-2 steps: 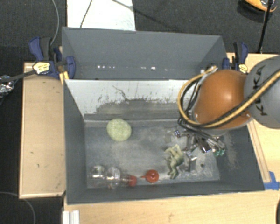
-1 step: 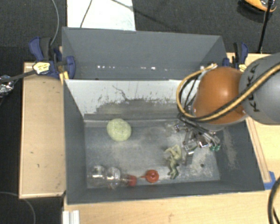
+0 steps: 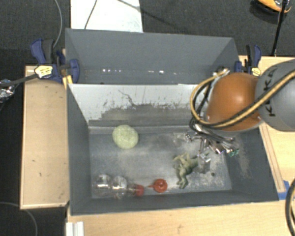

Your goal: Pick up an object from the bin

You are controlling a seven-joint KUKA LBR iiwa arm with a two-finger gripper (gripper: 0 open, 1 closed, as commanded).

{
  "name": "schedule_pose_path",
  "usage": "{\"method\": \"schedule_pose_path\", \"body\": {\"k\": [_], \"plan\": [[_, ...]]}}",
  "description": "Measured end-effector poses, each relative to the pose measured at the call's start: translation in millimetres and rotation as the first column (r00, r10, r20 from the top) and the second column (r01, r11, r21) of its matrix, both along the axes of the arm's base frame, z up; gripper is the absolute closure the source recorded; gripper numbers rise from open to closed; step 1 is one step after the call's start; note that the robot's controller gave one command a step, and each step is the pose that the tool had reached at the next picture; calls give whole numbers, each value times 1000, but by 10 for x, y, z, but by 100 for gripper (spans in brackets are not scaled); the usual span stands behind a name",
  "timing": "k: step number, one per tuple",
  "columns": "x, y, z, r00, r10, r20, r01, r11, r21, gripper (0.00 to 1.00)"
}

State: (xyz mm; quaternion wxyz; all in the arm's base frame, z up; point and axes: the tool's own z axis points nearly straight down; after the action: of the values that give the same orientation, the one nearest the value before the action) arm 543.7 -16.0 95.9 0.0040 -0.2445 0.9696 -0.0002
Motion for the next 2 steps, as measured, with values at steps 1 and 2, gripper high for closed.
{"method": "schedule_pose_path", "body": {"k": [1, 2], "plan": [[-42, -99, -246, 999, 40, 1, -40, 999, 1, 100], [-42, -99, -246, 999, 39, 1, -39, 999, 1, 100]]}}
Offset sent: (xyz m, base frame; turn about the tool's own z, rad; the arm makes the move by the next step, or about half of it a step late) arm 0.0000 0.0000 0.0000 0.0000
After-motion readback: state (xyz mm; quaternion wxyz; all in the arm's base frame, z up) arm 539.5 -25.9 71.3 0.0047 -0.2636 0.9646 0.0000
